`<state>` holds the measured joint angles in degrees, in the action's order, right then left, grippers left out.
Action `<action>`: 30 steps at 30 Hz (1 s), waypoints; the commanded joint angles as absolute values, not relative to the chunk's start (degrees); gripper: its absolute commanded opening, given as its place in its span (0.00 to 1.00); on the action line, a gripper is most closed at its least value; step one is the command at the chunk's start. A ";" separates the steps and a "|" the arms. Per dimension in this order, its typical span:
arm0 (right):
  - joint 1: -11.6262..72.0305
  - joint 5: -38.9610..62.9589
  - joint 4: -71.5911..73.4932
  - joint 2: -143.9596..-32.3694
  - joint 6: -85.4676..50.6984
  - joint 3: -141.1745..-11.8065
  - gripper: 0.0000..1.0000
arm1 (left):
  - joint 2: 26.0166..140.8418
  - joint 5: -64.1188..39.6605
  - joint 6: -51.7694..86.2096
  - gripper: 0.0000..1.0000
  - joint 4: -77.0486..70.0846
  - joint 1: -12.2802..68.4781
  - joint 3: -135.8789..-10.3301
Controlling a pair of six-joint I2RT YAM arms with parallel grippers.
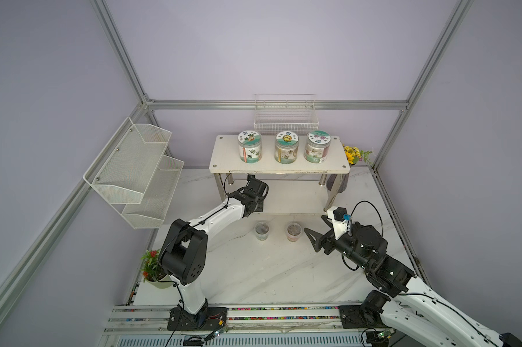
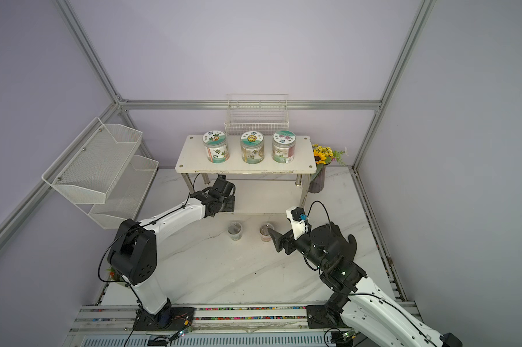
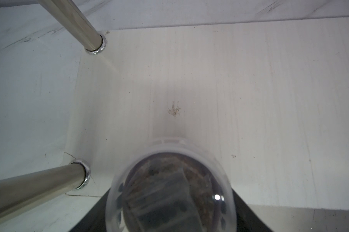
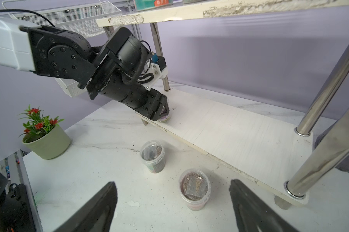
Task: Place the seed container on the shelf
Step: Place the seed jar on the shelf.
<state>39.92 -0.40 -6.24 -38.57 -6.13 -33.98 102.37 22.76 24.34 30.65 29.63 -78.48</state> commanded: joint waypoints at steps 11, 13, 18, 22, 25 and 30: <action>40.17 -0.70 -6.14 -38.93 -5.82 -35.09 0.91 | 104.65 21.59 22.67 0.70 30.59 28.71 -82.52; 40.16 -0.87 -6.11 -38.89 -5.86 -34.85 0.91 | 104.98 21.50 22.50 0.73 30.84 28.59 -82.94; 40.13 -1.05 -6.05 -38.74 -5.82 -34.72 0.91 | 105.62 21.55 22.50 0.80 31.39 28.39 -83.62; 40.16 -1.14 -6.02 -38.76 -5.78 -34.63 0.92 | 105.82 21.45 22.64 0.84 31.48 28.39 -84.05; 40.16 -1.22 -5.98 -38.72 -5.72 -34.50 0.92 | 105.67 21.66 22.60 0.88 31.62 28.39 -84.17; 40.10 -1.26 -5.93 -38.66 -5.81 -34.46 0.92 | 103.91 21.46 22.21 0.94 31.75 28.39 -83.18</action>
